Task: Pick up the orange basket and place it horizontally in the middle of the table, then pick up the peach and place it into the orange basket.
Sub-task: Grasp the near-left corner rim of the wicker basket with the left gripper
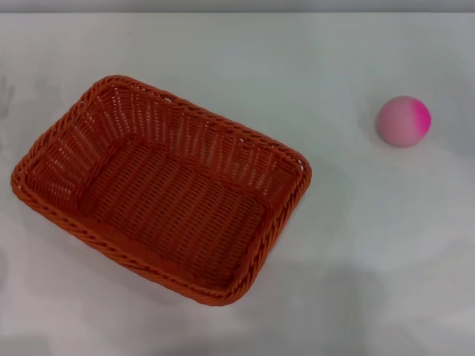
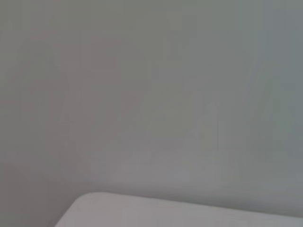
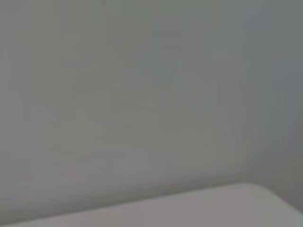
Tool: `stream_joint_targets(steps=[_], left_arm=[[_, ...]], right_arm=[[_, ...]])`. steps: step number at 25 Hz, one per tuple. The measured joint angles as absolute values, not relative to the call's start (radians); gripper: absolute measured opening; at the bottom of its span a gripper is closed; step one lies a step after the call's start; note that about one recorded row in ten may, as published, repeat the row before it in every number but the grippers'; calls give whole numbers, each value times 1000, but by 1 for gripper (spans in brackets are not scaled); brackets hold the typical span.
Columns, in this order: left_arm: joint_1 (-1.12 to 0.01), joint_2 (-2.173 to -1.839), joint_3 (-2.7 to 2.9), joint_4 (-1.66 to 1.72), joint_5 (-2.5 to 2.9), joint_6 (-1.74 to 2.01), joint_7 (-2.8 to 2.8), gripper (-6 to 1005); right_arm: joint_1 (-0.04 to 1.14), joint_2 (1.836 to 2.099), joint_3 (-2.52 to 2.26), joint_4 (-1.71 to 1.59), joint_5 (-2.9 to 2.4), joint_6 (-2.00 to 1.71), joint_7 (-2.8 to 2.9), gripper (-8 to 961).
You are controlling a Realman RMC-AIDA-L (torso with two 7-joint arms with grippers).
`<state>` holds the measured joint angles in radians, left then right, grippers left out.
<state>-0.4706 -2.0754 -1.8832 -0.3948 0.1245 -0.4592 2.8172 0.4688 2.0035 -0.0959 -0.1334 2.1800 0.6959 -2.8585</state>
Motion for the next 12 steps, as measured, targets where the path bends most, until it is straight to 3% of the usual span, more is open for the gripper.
stream_joint_targets(steps=[12], left_arm=[[-414, -2082, -1847, -508, 129, -393, 2723, 877]], right_arm=[[482, 1999, -103, -168, 2173, 683, -2857, 859]])
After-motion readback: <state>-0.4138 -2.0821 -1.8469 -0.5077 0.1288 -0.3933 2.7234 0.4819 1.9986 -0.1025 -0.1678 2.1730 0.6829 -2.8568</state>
